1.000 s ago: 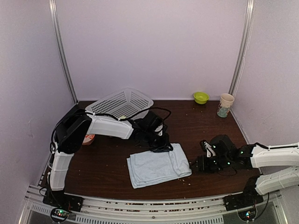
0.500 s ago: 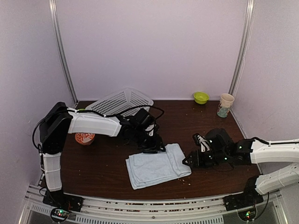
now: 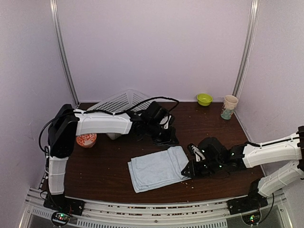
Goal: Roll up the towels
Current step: Roll the towel at the center of the board.
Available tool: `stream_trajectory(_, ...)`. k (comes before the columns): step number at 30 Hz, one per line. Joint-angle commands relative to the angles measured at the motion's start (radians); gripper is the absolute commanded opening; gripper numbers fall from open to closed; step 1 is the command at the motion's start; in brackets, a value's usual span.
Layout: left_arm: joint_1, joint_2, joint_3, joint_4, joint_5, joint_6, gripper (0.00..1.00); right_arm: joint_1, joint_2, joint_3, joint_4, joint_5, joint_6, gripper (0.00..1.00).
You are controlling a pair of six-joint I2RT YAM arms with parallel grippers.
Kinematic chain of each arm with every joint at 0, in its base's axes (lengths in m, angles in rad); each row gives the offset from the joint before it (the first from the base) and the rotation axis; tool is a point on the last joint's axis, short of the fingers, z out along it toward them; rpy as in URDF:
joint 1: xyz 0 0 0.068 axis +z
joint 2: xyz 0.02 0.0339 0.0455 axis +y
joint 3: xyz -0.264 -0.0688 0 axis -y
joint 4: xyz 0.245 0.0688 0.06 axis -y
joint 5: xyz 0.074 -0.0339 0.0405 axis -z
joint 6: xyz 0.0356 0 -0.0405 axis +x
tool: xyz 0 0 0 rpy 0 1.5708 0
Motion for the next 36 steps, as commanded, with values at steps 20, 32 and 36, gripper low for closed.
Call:
stream_trajectory(20, 0.041, 0.131, -0.122, 0.095, 0.051, -0.035, 0.0, 0.072, 0.109, 0.028, 0.001, -0.002, 0.011, 0.28)
stream_trajectory(32, 0.04, -0.046, -0.126, 0.062, 0.064, 0.001, 0.4, 0.006, -0.179, 0.12, -0.251, 0.183, -0.063, 0.8)
stream_trajectory(36, 0.038, -0.154, -0.17, 0.037, 0.013, 0.004, 0.47, -0.094, -0.252, 0.015, -0.172, 0.171, -0.032, 0.87)
